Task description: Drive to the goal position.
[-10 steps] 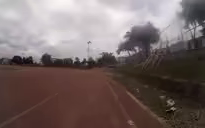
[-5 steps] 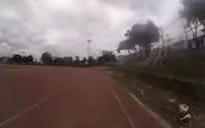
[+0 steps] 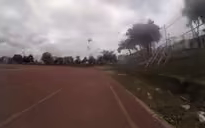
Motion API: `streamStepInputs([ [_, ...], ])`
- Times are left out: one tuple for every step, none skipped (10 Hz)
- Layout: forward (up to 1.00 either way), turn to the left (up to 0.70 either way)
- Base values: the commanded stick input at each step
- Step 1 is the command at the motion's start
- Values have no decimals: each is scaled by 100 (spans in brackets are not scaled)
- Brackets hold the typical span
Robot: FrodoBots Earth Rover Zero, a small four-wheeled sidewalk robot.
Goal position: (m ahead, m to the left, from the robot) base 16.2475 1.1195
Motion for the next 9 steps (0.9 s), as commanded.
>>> streamStepInputs([
  [70, 0],
  [70, 0],
  [70, 0],
  [70, 0],
  [70, 0],
  [70, 0],
  [70, 0],
  [70, -12],
  [70, -10],
])
